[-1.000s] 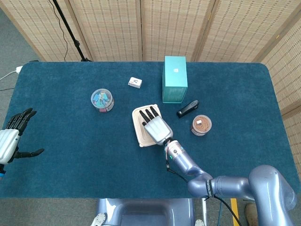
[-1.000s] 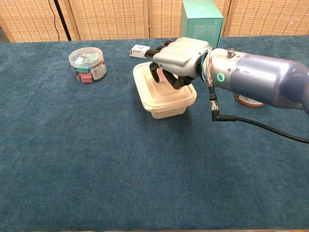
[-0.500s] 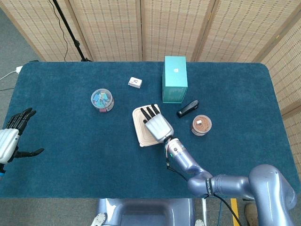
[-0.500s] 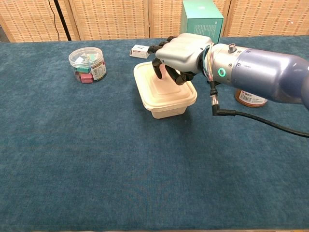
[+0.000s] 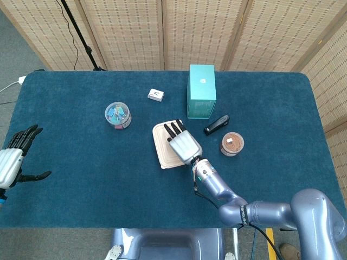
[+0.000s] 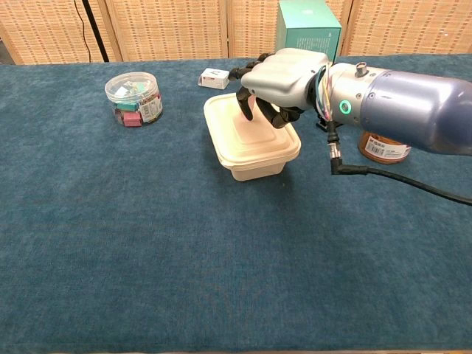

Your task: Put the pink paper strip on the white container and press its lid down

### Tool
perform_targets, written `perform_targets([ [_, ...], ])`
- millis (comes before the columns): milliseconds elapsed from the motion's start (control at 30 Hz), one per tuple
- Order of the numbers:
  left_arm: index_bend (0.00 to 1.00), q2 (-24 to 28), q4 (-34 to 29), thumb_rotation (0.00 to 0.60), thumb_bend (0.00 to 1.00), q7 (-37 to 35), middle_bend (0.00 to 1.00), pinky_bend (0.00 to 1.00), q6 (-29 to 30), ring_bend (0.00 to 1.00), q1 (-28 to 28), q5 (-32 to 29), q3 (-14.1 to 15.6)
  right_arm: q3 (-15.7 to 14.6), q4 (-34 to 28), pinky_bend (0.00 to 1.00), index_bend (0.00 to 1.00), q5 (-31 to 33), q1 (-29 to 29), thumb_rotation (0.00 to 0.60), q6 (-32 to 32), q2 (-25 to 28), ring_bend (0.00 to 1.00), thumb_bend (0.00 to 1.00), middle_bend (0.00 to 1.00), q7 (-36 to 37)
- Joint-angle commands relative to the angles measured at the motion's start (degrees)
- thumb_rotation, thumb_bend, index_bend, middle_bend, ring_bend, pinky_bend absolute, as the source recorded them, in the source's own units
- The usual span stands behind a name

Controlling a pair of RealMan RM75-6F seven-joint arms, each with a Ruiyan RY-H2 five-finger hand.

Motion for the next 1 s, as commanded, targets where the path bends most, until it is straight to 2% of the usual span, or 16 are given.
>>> perform_targets([
  [33, 0.00, 0.09, 0.12, 0.600, 0.00, -0.39, 0.00, 0.00, 0.07, 0.00, 0.05, 0.07, 0.00, 0.04, 0.38, 0.00, 0.36, 0.08, 0.15, 0.600, -0.06, -0.58, 0.00, 0.97, 0.00, 0.12],
  [367, 0.00, 0.42, 0.70, 0.600, 0.00, -1.96, 0.00, 0.00, 0.24, 0.00, 0.13, 0.52, 0.04, 0.10, 2.47, 0.00, 0.35, -0.26, 0.66, 0.600, -0.17, -2.73, 0.00, 0.97, 0.00, 0.34],
  [1000, 0.00, 0.30, 0.38, 0.600, 0.00, -1.25, 0.00, 0.00, 0.39, 0.00, 0.22, 0.65, 0.20, -0.16, -0.14, 0.00, 0.36, -0.62, -0.48, 0.600, 1.25, 0.78, 0.00, 0.97, 0.00, -0.14],
])
